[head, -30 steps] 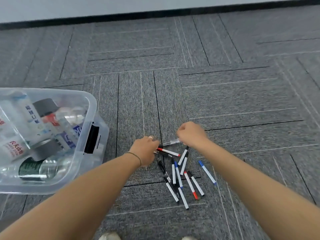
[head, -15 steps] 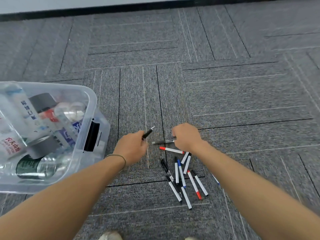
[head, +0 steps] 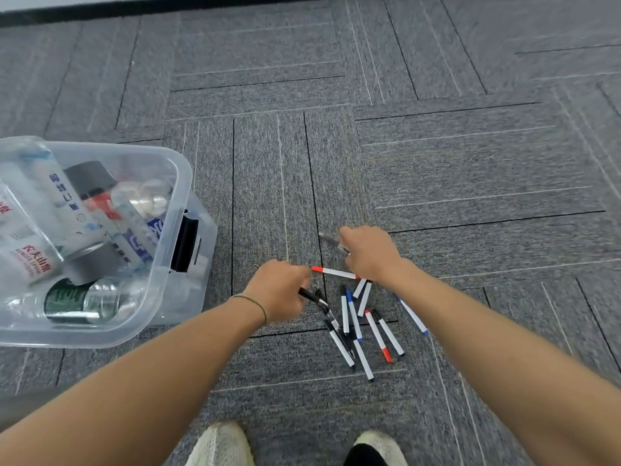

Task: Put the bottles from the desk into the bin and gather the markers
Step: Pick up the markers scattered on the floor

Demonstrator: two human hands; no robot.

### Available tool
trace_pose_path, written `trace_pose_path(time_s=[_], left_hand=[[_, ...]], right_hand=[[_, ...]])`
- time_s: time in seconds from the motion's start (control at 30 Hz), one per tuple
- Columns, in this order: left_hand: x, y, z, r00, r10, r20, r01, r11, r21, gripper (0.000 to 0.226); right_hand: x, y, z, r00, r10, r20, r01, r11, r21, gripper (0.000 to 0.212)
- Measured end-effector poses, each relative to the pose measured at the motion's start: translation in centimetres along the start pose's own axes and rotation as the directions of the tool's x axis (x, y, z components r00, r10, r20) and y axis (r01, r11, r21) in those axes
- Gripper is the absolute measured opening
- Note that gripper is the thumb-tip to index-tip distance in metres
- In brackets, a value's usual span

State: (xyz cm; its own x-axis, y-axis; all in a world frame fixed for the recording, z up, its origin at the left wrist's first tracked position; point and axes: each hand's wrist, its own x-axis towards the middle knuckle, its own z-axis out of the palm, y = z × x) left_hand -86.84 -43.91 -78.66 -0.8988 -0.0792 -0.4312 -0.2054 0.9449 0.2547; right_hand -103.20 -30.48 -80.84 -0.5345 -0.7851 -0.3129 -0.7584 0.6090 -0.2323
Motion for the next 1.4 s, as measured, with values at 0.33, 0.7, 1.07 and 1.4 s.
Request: trace_pose_path(time_s=[0.33, 0.7, 1.07, 1.4], left_hand=[[1.2, 2.8, 3.4, 0.957, 0.284, 0.066, -0.291, 0.918, 0.270, 0.013], [1.1, 2.0, 3.5, 0.970, 0.242, 0.031, -0.240, 0.923, 0.302, 0.021], [0.3, -1.1, -0.1, 0.923, -0.375, -0.091, 0.341, 0.903, -0.261, 0.037], [-1.8, 0.5, 0.8, 0.952, -0.305, -0.041, 0.274, 0.901, -0.336, 0.016]], right_hand=[[-2.2, 2.6, -1.5, 0.941, 0.320, 0.106, -0.335, 0.852, 0.403, 0.021], [-4.2, 3.4, -0.7, 0.870, 0.397, 0.292, -0.492, 0.658, 0.570, 0.016], [-1.0, -2.3, 1.6, 0.983, 0.144, 0.115, -0.167, 0.962, 0.217, 0.009], [-1.0, -2.9, 1.3, 0.975, 0.177, 0.136, -0.210, 0.932, 0.294, 0.016]])
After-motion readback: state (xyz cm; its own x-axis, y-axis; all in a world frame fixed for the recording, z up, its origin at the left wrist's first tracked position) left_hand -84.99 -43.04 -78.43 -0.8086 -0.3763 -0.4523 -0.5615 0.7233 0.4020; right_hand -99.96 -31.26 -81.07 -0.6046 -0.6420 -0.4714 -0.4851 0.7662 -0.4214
